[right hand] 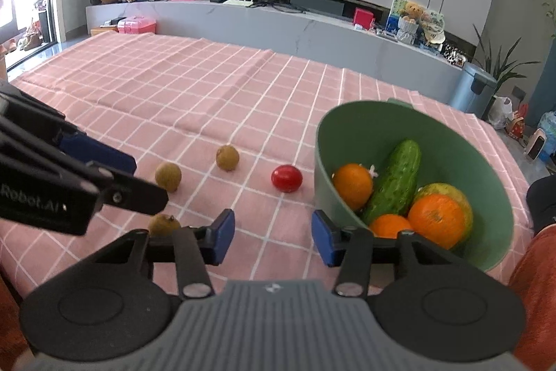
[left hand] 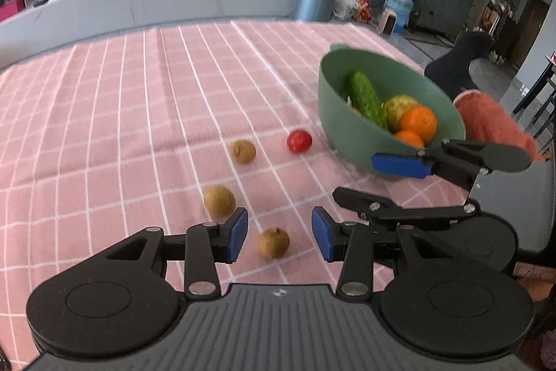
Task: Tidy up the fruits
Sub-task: 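Grasp a small brown fruit with the left tool while the right tool grasps another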
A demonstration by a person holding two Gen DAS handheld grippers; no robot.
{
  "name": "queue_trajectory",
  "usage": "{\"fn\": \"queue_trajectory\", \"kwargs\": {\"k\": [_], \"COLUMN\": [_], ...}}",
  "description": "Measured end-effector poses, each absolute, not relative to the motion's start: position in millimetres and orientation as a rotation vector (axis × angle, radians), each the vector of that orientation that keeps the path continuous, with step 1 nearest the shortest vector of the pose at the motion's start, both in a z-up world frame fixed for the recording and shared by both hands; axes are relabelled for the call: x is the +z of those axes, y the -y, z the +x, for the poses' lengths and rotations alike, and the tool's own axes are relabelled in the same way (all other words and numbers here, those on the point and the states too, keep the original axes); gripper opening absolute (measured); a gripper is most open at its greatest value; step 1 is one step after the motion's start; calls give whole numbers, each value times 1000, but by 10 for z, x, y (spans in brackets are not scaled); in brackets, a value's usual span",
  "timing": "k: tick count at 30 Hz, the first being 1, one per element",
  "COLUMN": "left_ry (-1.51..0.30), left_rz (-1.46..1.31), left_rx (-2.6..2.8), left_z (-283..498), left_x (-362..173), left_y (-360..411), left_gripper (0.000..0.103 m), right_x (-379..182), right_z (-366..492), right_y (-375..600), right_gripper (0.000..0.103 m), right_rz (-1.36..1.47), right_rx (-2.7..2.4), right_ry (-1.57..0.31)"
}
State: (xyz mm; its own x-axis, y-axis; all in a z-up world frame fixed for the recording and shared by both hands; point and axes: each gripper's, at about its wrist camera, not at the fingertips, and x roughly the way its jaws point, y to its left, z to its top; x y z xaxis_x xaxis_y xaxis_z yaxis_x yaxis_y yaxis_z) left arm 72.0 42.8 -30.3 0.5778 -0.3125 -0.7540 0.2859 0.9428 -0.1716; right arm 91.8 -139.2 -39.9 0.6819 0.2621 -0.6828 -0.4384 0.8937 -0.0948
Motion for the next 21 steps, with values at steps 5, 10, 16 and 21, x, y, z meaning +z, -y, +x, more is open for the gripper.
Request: {"fn": "queue_trajectory", "kwargs": {"k": [5, 10, 16, 21], "left_ry": [-903, -894, -896, -892], "left_rz": [-4, -57, -86, -108], "left_rx": [-279, -262, -215, -216], "left_z": [751, 854, 1037, 1102], "left_x": [-425, -493, -595, -632], "left_y": [-484, -595, -644, -669], "left_gripper": [51, 51, 47, 33], "right_x": [-496, -527, -543, -556], "right_z": [947, 981, 1003, 1057], "right_y": [1374, 1340, 1232, 1162], "right_gripper": [44, 41, 40, 37], "right_rz": [-270, -258, -267, -272], "right_rx": [407, 419, 439, 450], "right_ry": [-746, -745, -723, -716]}}
